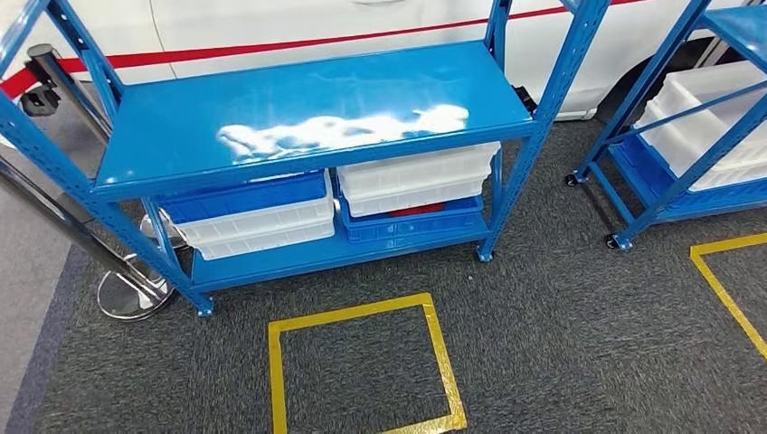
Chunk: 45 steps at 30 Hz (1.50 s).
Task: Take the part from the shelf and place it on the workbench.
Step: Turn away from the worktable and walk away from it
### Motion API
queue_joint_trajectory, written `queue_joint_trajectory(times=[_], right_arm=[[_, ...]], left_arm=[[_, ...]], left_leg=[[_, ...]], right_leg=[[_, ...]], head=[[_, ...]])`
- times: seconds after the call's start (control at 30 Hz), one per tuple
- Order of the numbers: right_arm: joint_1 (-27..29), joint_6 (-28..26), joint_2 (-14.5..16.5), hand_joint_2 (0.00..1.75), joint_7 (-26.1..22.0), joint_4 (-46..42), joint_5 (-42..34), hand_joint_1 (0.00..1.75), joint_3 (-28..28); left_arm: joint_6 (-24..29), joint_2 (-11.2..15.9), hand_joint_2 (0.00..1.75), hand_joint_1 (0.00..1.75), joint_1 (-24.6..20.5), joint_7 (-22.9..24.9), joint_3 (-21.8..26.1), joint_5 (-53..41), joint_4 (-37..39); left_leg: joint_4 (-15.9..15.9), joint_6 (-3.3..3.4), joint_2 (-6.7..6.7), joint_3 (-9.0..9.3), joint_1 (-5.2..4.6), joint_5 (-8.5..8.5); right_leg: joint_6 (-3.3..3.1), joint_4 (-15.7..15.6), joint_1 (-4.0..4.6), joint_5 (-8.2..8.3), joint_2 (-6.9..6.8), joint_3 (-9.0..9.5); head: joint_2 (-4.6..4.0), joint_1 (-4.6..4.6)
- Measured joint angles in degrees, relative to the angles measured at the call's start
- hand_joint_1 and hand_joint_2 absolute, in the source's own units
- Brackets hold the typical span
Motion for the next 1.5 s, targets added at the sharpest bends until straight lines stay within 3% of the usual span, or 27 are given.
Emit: queue_joint_trajectory(times=[0.07, 0.13, 0.17, 0.2, 0.23, 0.3, 0.33, 0.37, 0.43, 0.47, 0.53, 0.6, 0.67, 0.7, 0.73, 0.8, 0.83, 0.87, 0.97, 1.03, 1.13, 1.17, 1.23, 1.3, 1.37, 1.4, 1.5], right_arm=[[0.0, 0.0, 0.0, 0.0, 0.0, 0.0, 0.0, 0.0, 0.0], [-0.1, -0.1, 0.0, 0.0, 0.0, 0.0, 0.0, 0.0, 0.0], [-0.1, -0.1, 0.0, 0.0, 0.0, 0.0, 0.0, 0.0, 0.0], [-0.1, -0.1, 0.0, 0.0, 0.0, 0.0, 0.0, 0.0, 0.0], [0.0, -0.1, 0.0, 0.0, 0.1, 0.0, 0.0, 0.0, 0.0], [0.1, -0.1, 0.1, 0.0, 0.1, 0.1, 0.0, 0.0, 0.0], [0.1, -0.1, 0.1, 0.0, 0.2, 0.1, 0.0, 0.0, 0.0], [0.0, -0.1, 0.1, 0.0, 0.2, 0.2, 0.0, 0.0, 0.0], [-0.3, -0.1, 0.1, 0.0, 0.3, 0.1, 0.0, 0.0, 0.0], [-0.4, -0.1, 0.1, 0.0, 0.3, 0.1, 0.0, 0.0, 0.0], [-0.7, -0.1, 0.2, 0.0, 0.3, 0.1, 0.0, 0.0, 0.0], [-0.8, -0.2, 0.2, 0.0, 0.4, 0.1, 0.0, 0.0, 0.0], [-0.8, -0.2, 0.2, 0.0, 0.5, 0.1, 0.0, 0.0, 0.0], [-0.8, -0.2, 0.2, 0.0, 0.5, 0.1, 0.0, 0.0, 0.0], [-0.7, -0.3, 0.2, 0.0, 0.6, 0.1, 0.0, 0.0, 0.0], [-0.6, -0.2, 0.2, 0.0, 0.9, 0.1, 0.0, 0.0, 0.0], [-0.6, -0.2, 0.2, 0.0, 1.1, 0.1, 0.0, 0.0, 0.0], [-0.6, -0.2, 0.2, 0.0, 1.2, 0.1, 0.0, 0.0, 0.0], [-0.9, -0.1, 0.3, 0.0, 1.6, 0.0, -0.4, 0.0, -0.1], [-0.9, -0.1, 0.4, 0.0, 1.9, 0.0, -0.8, 0.0, -0.3], [-1.0, -0.1, 0.5, 0.0, 2.2, 0.0, -1.1, 0.0, -0.5], [-1.0, -0.1, 0.5, 0.0, 2.2, 0.0, -1.1, 0.0, -0.6], [-1.0, -0.2, 0.5, 0.0, 2.2, 0.0, -1.1, 0.0, -0.7], [-1.0, -0.3, 0.6, 0.0, 2.1, 0.0, -1.1, 0.0, -0.7], [-1.1, -0.2, 0.7, 0.0, 2.0, 0.0, -1.1, 0.0, -0.7], [-1.2, -0.2, 0.8, 0.0, 1.8, 0.0, -1.0, 0.0, -0.8], [-1.2, -0.2, 0.9, 0.0, 1.5, 0.0, -0.9, 0.0, -0.8]], left_arm=[[-0.3, 0.0, 0.0, 0.0, 0.0, -0.3, 0.0, -0.1, -0.1], [-0.6, -0.1, 0.0, 0.0, 0.1, -0.5, 0.0, -0.1, -0.1], [-0.7, -0.1, 0.0, 0.0, 0.3, -0.5, 0.0, -0.1, -0.1], [-0.8, -0.1, 0.0, 0.0, 0.4, -0.5, 0.0, -0.2, -0.1], [-0.8, -0.1, 0.0, 0.0, 0.5, -0.5, 0.0, -0.2, -0.1], [-0.8, -0.1, 0.0, 0.0, 1.0, -0.5, 0.0, -0.2, -0.1], [-0.8, -0.1, 0.0, 0.0, 1.2, -0.5, 0.0, -0.2, -0.1], [-0.8, -0.1, 0.0, 0.0, 1.3, -0.5, 0.0, -0.3, -0.1], [-0.9, -0.1, 0.0, 0.0, 1.1, -0.6, 0.0, -0.4, -0.1], [-0.9, -0.1, 0.0, 0.0, 1.0, -0.7, 0.0, -0.4, -0.1], [-1.0, -0.2, 0.0, 0.0, 0.7, -0.8, 0.0, -0.4, -0.1], [-1.0, -0.2, 0.0, 0.0, 0.5, -0.9, 0.0, -0.4, -0.1], [-0.9, -0.2, 0.0, 0.0, 0.5, -1.1, 0.0, -0.3, -0.1], [-0.9, -0.3, 0.0, 0.0, 0.6, -1.1, 0.0, -0.3, -0.1], [-0.9, -0.3, 0.0, 0.0, 0.6, -1.1, 0.0, -0.4, -0.1], [-0.9, -0.5, 0.0, 0.0, 0.6, -1.1, 0.0, -0.5, -0.1], [-0.8, -0.5, 0.0, 0.0, 0.6, -1.0, 0.0, -0.6, -0.1], [-0.8, -0.6, 0.0, 0.0, 0.5, -1.0, 0.0, -0.6, -0.1], [-0.9, -0.6, 0.0, 0.0, 0.3, -0.9, 0.0, -1.0, -0.1], [-1.0, -0.6, 0.0, 0.0, 0.1, -0.8, -0.1, -1.4, -0.1], [-1.5, -0.5, 0.0, 0.0, -0.3, -0.5, -0.2, -1.8, -0.1], [-1.6, -0.5, 0.0, 0.0, -0.3, -0.5, -0.2, -1.8, -0.1], [-1.8, -0.4, 0.0, 0.0, -0.3, -0.4, -0.2, -1.8, -0.1], [-1.8, -0.4, 0.0, 0.0, -0.3, -0.4, -0.3, -1.7, -0.1], [-1.8, -0.4, 0.0, 0.0, -0.4, -0.5, -0.3, -1.7, -0.1], [-1.8, -0.4, 0.0, 0.0, -0.3, -0.6, -0.3, -1.7, -0.1], [-1.8, -0.4, 0.0, 0.0, -0.2, -0.8, -0.3, -1.5, -0.1]], left_leg=[[6.5, -0.61, 0.3, -4.2, 0.39, -1.94], [11.1, -1.14, 0.47, -8.76, 0.8, -5.74], [11.4, -1.32, 0.53, -10.23, 0.94, -6.81], [10.0, -1.39, 0.57, -11.04, 1.03, -6.45], [7.4, -1.33, 0.62, -11.39, 1.08, -4.38], [1.4, -0.88, 0.87, -11.95, 0.99, 3.04], [-0.3, -0.53, 0.99, -12.03, 0.85, 5.87], [-1.3, -0.15, 1.05, -12.04, 0.72, 7.41], [-2.0, 0.68, 0.91, -10.9, 0.69, 7.17], [-2.5, 1.08, 0.83, -10.16, 0.77, 7.02], [-3.4, 1.76, 0.79, -8.54, 0.84, 6.59], [-3.7, 2.24, 0.75, -7.23, 0.7, 5.74], [-3.8, 2.42, 0.5, -5.87, 0.55, 4.62], [-3.8, 2.41, 0.34, -5.05, 0.48, 3.99], [-3.8, 2.34, 0.22, -4.16, 0.41, 3.33], [-3.8, 2.05, 0.08, -2.77, 0.24, 2.06], [-3.7, 1.81, 0.01, -2.44, 0.14, 1.5], [-3.6, 1.52, -0.05, -2.12, 0.07, 1.12], [-3.3, 0.57, -0.11, -1.39, -0.03, 0.8], [-1.0, -0.13, 0.07, -2.32, 0.09, -0.64], [8.1, -1.08, 0.4, -7.51, 0.78, -4.69], [9.8, -1.31, 0.46, -8.91, 0.99, -4.88], [7.4, -1.6, 0.53, -9.03, 1.27, -1.98], [0.4, -1.55, 0.6, -6.85, 1.31, 2.25], [-3.5, -0.9, 0.73, -5.79, 1.03, 3.44], [-3.7, -0.44, 0.77, -5.84, 0.86, 3.18], [-4.6, 0.99, 0.9, -5.44, 1.05, 4.5]], right_leg=[[-0.3, -0.5, -0.16, -1.12, -0.06, 1.65], [-0.23, -0.6, -0.26, -2.53, 0.01, 3.27], [-0.11, -0.6, -0.33, -3.34, 0.07, 4.29], [0.04, -0.6, -0.4, -4.19, 0.11, 5.43], [0.22, -0.6, -0.47, -5.08, 0.09, 6.59], [0.72, -0.5, -0.47, -6.76, 0.12, 8.45], [1.09, -0.6, -0.43, -7.54, 0.19, 9.08], [1.5, -0.7, -0.36, -8.03, 0.27, 9.69], [2.43, -0.1, -0.34, -7.81, 0.31, 10.21], [2.76, 1.4, -0.35, -7.12, 0.24, 9.75], [2.99, 7.0, -0.41, -6.99, 0.08, 6.33], [2.98, 13.0, -0.37, -10.17, -0.04, 1.57], [3.19, 14.9, -0.31, -13.31, -0.05, -1.74], [3.17, 13.6, -0.27, -12.95, -0.05, -2.42], [2.93, 11.0, -0.16, -10.83, -0.05, -2.49], [2.02, 4.6, 0.24, -3.94, -0.04, -2.05], [1.62, 2.6, 0.46, -1.43, 0.01, -1.87], [1.32, 1.5, 0.62, -0.01, 0.09, -1.85], [0.63, 0.7, 0.47, 0.24, 0.19, -1.11], [0.26, -0.2, 0.09, 0.21, 0.11, -0.09], [-0.04, -0.6, -0.09, -0.08, 0.01, 0.53], [-0.04, -0.5, -0.12, -0.25, 0.01, 0.68], [0.15, -0.5, -0.23, -0.64, 0.04, 1.25], [0.53, -0.5, -0.31, -0.98, 0.02, 1.9], [1.14, -0.4, -0.28, -1.17, 0.02, 2.03], [1.5, -0.4, -0.26, -1.19, 0.03, 2.04], [2.56, 0.2, -0.26, -2.01, -0.05, 1.98]], head=[[0.0, -0.04], [0.0, -0.04], [0.0, -0.03], [0.0, -0.03], [0.0, -0.03], [0.01, -0.04], [0.01, -0.04], [0.01, -0.04], [0.01, -0.02], [0.01, -0.01], [0.01, 0.02], [0.0, 0.03], [0.0, 0.03], [0.0, 0.03], [0.0, 0.03], [0.0, 0.01], [0.0, 0.06], [0.0, 0.1], [0.0, 0.21], [0.0, 0.18], [0.0, 0.16], [0.0, 0.16], [0.0, 0.16], [0.0, 0.16], [0.0, 0.16], [0.0, 0.17], [0.0, 0.19]])
